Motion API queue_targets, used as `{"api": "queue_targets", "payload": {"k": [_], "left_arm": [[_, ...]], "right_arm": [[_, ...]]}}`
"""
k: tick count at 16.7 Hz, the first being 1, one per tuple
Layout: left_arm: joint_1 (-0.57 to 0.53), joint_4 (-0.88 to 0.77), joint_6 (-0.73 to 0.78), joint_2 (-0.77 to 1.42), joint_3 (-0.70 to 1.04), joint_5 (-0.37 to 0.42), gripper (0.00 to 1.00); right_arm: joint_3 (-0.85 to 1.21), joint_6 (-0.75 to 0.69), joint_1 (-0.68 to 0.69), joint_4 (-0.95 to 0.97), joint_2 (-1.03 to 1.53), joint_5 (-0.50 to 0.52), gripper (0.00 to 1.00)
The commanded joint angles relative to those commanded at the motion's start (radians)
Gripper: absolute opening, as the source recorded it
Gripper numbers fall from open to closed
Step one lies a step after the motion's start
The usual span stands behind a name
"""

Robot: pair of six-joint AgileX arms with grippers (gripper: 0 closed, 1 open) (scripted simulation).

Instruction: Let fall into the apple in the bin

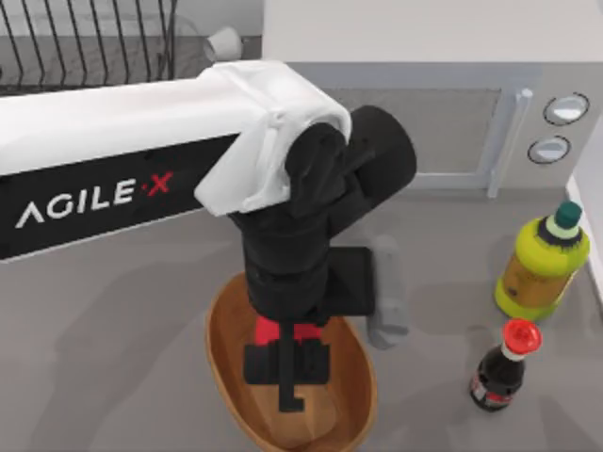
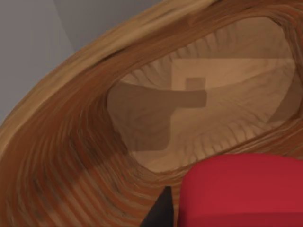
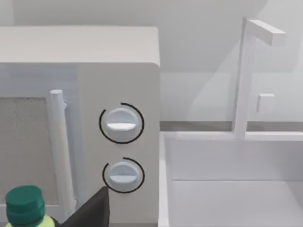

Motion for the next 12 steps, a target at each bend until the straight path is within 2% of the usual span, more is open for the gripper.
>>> {"api": "queue_targets", "payload": {"k": [2, 12], "left_arm": [[0.000, 0.000, 0.000, 0.000, 0.000, 0.000, 0.00], [0.000, 0.000, 0.000, 0.000, 0.000, 0.000, 0.75]], "right_arm": [[0.000, 0.000, 0.000, 0.000, 0.000, 0.000, 1.00], [0.000, 0.000, 0.000, 0.000, 0.000, 0.000, 1.00]]}}
